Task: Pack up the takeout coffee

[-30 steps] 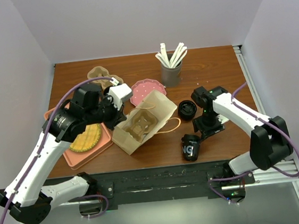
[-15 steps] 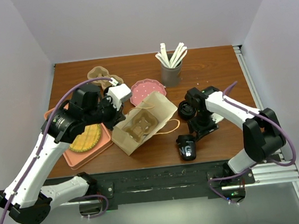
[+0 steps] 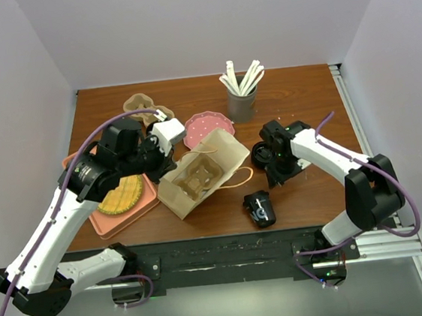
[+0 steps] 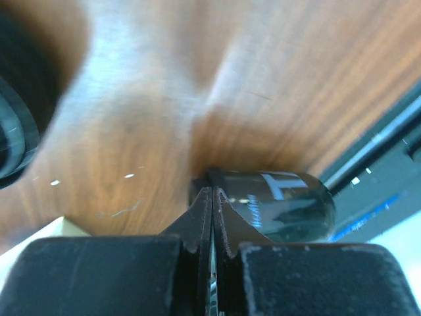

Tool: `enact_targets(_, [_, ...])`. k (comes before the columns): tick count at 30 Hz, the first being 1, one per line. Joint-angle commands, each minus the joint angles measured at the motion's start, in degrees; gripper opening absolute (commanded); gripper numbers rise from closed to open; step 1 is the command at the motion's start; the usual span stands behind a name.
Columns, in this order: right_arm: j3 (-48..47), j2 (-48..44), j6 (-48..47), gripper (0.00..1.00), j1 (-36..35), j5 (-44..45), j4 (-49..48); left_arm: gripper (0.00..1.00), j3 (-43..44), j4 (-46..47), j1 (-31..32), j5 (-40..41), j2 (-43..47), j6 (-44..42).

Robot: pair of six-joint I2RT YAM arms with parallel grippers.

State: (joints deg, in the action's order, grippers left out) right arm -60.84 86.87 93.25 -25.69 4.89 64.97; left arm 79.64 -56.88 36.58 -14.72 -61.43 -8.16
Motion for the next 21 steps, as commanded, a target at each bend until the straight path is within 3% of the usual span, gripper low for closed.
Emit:
enact_targets(1, [-6.56,0.66,-12.63,0.00,-0.06,7.57,-6.08,0.00,3.16,1.07,0.42,1.44,0.78,-0.98])
enact_targets(3, [-12.25,2.85,-23.21,0.00,-0.06,9.35,-6.17,0.00,4.12,0.99,0.42,3.02,0.96,-1.24])
enact_targets(5, [-18.05,3.83,-36.92,0.20,-0.41,7.87,-7.05,0.00,3.69,1.77,0.34,5.05,2.18,-1.68])
enact_targets(8, [-21.86,2.35,-48.55,0.38,-2.16,5.85,-4.06,0.00,2.37,3.26,0.34,5.93,4.29,-1.77])
enact_targets(9, [-21.69,1.47,-50.26,0.43,-2.34,4.88,-4.15,0.00,2.02,3.79,0.42,5.84,4.91,-1.59])
enact_targets(10, [-21.52,0.07,-50.62,0.61,-2.34,4.26,-2.32,0.00,1.49,4.49,0.42,5.06,5.61,-1.51])
enact_targets(13, [-20.46,0.75,-54.83,0.77,-2.17,-3.98,2.33,0.00,0.70,6.43,0.42,2.60,7.99,-1.77])
enact_targets(16, [-19.67,1.72,-59.06,0.89,-2.26,-13.39,5.77,0.00,0.87,7.57,0.42,2.07,9.48,-1.94])
enact_targets(21, [-18.79,2.07,-64.15,0.94,-2.26,-16.65,6.39,0.00,0.79,8.10,0.42,0.75,10.54,-2.21])
